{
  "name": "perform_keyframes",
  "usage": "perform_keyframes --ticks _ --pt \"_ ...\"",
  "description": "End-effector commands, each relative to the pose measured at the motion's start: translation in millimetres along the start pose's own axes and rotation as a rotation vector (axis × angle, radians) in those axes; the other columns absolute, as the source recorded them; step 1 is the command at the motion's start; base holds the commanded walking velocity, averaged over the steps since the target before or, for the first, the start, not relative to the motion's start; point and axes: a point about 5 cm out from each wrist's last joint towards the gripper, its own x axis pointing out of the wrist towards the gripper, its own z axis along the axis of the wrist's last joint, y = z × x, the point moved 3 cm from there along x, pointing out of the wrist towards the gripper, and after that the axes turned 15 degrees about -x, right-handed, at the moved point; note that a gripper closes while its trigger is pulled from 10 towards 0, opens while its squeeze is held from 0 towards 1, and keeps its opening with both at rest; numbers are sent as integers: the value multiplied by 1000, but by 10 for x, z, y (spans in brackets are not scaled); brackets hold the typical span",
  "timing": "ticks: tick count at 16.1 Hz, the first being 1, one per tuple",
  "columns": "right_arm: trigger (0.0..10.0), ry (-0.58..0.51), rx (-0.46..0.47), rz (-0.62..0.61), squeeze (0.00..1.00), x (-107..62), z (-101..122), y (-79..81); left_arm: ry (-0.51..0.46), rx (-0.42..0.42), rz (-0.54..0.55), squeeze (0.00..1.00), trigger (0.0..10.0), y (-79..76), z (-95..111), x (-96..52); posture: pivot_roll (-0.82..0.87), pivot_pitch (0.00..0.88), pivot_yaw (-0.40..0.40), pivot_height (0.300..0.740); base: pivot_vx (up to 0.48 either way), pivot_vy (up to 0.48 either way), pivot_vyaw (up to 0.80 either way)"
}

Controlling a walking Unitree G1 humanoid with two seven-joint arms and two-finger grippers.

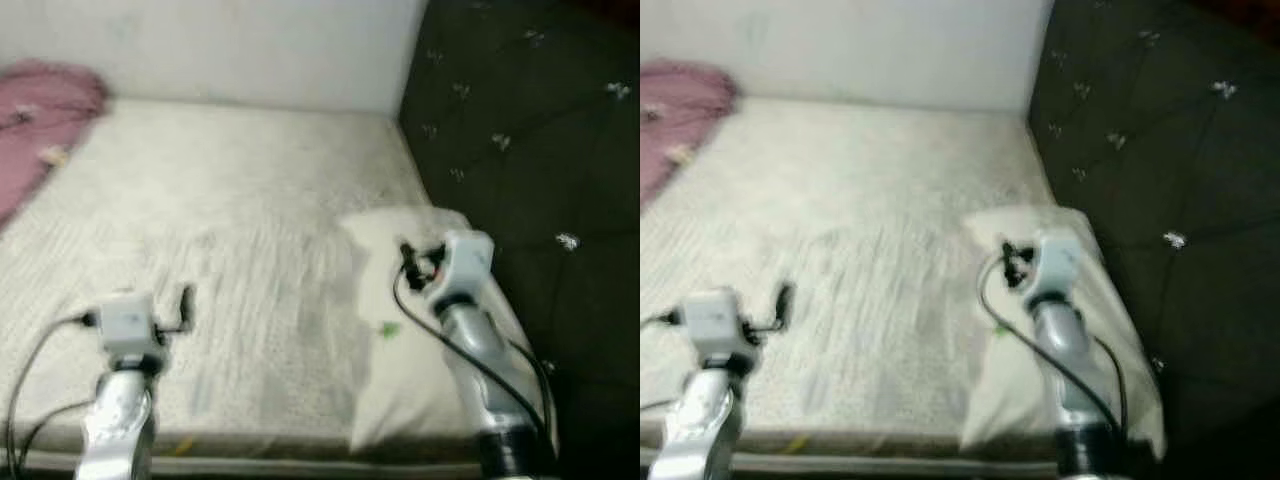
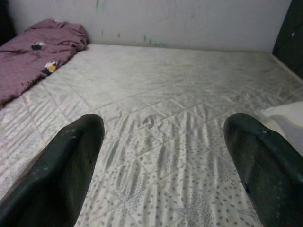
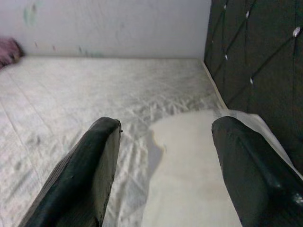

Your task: Clean up the room

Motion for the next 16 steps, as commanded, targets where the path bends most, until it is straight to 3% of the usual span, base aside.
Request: perform_keyframes --ticks 1,4,6,8,10,12,16 --pt "10000 -26 -12 10 0 31 93 51 -6 8 13 0 10000 52 37 12 -20 0 -46 740 0 480 0" --pt "10000 -36 -34 11 0 31 103 54 -9 3 14 0 10000 49 39 14 -17 0 -48 740 0 480 0" --pt "10000 -21 24 -22 0 39 75 -32 -13 -4 11 0 10000 41 44 11 -17 0 -48 740 0 480 0" --pt "10000 -5 -8 -18 0 42 51 -32 -12 -6 11 0 10000 39 43 11 -17 0 -53 740 0 480 0" --pt "10000 6 -100 0 0 36 13 41 -9 -8 9 0 10000 36 42 20 -18 0 -55 740 0 480 0" --pt "10000 51 42 -16 0 29 -30 71 -11 -19 8 0 10000 31 52 28 -18 0 -54 740 0 480 0" --pt "10000 63 17 -7 0 23 -65 30 -9 -30 6 0 10000 26 55 25 -21 0 -51 740 0 480 0"
